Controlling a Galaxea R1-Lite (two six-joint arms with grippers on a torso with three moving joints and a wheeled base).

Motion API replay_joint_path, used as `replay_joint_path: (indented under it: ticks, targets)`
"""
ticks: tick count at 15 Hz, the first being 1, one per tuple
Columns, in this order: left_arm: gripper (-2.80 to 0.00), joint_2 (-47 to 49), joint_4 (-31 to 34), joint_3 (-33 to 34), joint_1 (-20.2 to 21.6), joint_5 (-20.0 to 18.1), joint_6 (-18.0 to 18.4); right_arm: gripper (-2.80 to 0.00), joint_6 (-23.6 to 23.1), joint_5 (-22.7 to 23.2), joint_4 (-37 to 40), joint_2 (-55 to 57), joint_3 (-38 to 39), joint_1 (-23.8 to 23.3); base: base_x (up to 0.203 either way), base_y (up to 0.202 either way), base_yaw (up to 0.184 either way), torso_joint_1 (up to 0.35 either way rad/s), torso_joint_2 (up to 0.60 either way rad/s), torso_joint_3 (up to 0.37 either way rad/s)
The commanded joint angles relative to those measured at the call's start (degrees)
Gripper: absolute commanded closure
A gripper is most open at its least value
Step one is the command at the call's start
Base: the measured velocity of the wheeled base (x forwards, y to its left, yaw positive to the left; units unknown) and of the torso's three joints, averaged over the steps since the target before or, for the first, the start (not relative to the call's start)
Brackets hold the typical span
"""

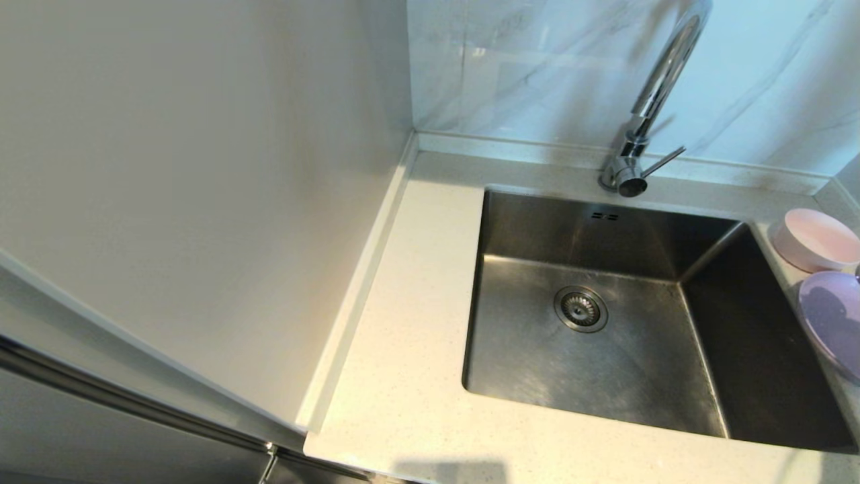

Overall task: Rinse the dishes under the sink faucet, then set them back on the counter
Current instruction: Put a spoon back to the table from the sink

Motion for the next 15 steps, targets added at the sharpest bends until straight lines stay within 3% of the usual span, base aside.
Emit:
replay_joint_path:
  ticks: [1, 5, 14, 15]
  targets:
    - [0.00, 0.00, 0.00, 0.00, 0.00, 0.04, 0.00, 0.00, -0.67, -0.78, -0.17, 2.40, 0.23, -0.71, 0.000, 0.000, 0.000, 0.000, 0.00, 0.000]
    - [0.00, 0.00, 0.00, 0.00, 0.00, -0.03, 0.00, 0.00, -4.12, -5.96, -0.80, 8.46, -0.92, -0.77, 0.000, 0.000, 0.000, 0.000, 0.00, 0.000]
    - [0.00, 0.00, 0.00, 0.00, 0.00, -0.01, 0.00, 0.00, -3.15, -8.04, -4.83, 11.95, -1.09, -0.70, 0.000, 0.000, 0.000, 0.000, 0.00, 0.000]
    - [0.00, 0.00, 0.00, 0.00, 0.00, 0.04, 0.00, -2.80, -3.15, -8.04, -4.83, 11.95, -1.17, -0.70, 0.000, 0.000, 0.000, 0.000, 0.00, 0.000]
